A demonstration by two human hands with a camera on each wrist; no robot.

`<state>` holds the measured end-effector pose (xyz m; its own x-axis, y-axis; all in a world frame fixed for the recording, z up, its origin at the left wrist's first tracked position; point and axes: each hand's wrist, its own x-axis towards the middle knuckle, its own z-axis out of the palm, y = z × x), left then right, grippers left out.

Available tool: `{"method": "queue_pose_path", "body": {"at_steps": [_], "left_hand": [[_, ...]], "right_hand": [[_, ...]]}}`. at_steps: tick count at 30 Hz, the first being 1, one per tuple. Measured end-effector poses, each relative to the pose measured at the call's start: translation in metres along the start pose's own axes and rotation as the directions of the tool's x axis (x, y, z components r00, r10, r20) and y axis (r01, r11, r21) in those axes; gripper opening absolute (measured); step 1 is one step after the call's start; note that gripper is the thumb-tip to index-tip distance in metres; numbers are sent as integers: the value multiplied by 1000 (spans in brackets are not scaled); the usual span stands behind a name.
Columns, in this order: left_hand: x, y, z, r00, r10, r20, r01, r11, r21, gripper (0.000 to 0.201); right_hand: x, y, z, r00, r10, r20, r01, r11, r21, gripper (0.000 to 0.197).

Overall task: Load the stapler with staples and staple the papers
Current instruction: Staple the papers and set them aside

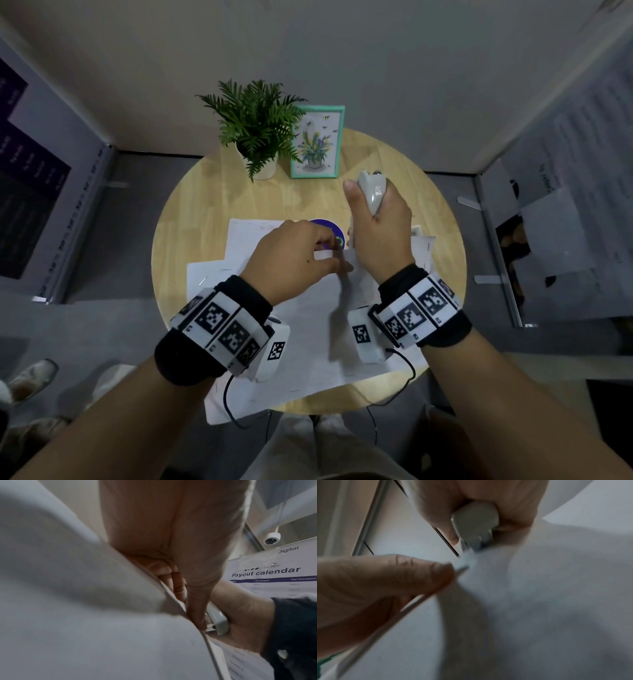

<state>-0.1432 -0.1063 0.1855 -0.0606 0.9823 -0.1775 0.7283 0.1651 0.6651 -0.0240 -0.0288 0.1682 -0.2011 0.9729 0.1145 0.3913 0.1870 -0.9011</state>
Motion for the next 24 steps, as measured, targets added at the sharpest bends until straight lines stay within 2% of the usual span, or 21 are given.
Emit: {"method": "queue_pose_path", "body": {"at_steps": [3,5,8,10,13,16,18,20,21,24], "left_hand": [[0,-4,4,998,-42,-38,43,999,19,25],[0,-7,5,995,-78,-61,82,995,61,26],[-2,-8,5,982,-80,-173,108,981,164,18],[-4,-8,6,964,-62,-259,115,975,193,15],[-7,-4,10,938,-5,-347,90,969,229,15],[-12,5,20,877,129,-464,22,952,307,14],[-16,10,29,833,202,-515,-23,943,333,11],[-18,11,39,798,266,-540,-83,937,339,10],[-19,12,42,783,287,-552,-111,937,330,11],[-21,11,48,739,313,-596,-169,943,287,12]], "right_hand": [[2,-8,-9,1000,21,9,-22,988,154,32],[2,-17,-22,998,52,-47,-35,950,310,26],[2,-21,-44,983,140,-119,-77,901,426,17],[-4,-16,-52,970,239,-40,-195,868,457,21],[-22,-8,-52,912,394,113,-399,792,463,25],[-37,-8,-40,865,474,164,-487,714,503,25],[-42,-11,-33,838,519,168,-516,654,553,34],[-45,-12,-28,820,552,151,-520,610,597,24],[-47,-14,-28,812,566,144,-522,594,612,20],[-49,-16,-30,781,608,142,-548,557,624,27]]}}
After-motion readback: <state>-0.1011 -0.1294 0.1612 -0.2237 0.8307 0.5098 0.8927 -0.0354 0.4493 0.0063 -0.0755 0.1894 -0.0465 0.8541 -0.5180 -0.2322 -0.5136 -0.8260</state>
